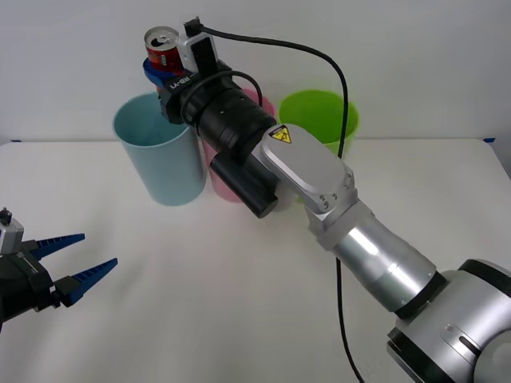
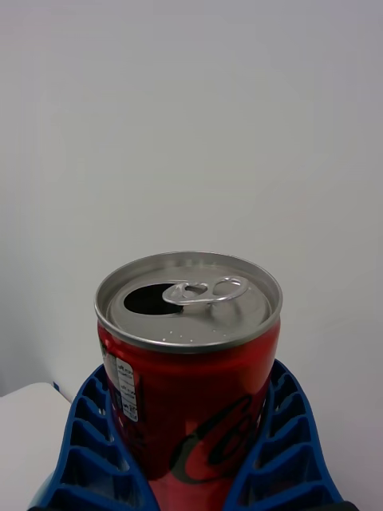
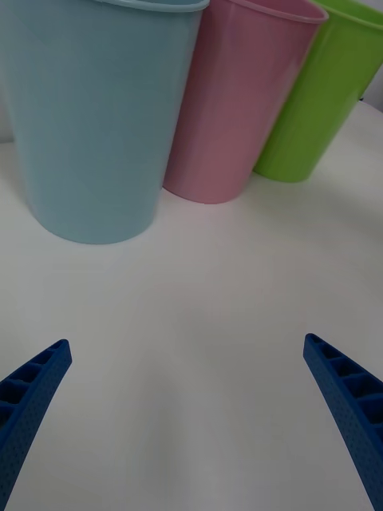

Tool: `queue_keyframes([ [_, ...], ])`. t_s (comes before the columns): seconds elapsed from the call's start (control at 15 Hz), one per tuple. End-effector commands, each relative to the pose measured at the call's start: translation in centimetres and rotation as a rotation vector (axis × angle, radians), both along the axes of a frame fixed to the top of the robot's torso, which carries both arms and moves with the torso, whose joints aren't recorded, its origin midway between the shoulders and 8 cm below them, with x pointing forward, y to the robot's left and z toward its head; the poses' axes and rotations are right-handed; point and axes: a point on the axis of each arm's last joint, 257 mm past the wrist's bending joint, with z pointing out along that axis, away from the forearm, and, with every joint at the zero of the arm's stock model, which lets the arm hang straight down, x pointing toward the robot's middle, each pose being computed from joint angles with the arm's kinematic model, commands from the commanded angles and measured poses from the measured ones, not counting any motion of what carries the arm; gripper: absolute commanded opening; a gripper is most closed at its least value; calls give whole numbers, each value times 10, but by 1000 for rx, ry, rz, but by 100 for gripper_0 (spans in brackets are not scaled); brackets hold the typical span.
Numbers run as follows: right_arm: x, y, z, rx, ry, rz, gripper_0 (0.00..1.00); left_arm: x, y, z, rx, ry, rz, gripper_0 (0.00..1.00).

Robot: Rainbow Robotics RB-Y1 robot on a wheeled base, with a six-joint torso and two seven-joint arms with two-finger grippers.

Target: Put cans in the blue bin and PET bottles in the pink bin and trash in the green bin.

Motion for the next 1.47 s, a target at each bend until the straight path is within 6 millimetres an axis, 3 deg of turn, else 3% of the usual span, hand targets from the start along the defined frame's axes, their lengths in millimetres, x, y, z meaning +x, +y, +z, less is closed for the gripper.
queue_keyframes([
  [0.07,15,20,-7,-48,28,-1,0,0,0,0,0,0,0,100],
  [0.53,31,53,-31,-148,116,-9,0,0,0,0,0,0,0,100],
  [0.87,33,52,-52,-189,138,-13,0,0,0,0,0,0,0,100],
  [1.27,33,52,-57,-196,148,-15,0,0,0,0,0,0,0,100],
  [1.33,34,51,-58,-202,143,-24,13,0,0,0,0,0,0,100],
  [1.4,34,51,-58,-205,139,-23,63,0,0,0,0,0,0,100],
  [1.47,34,51,-58,-205,139,-23,92,0,0,0,0,0,0,100],
])
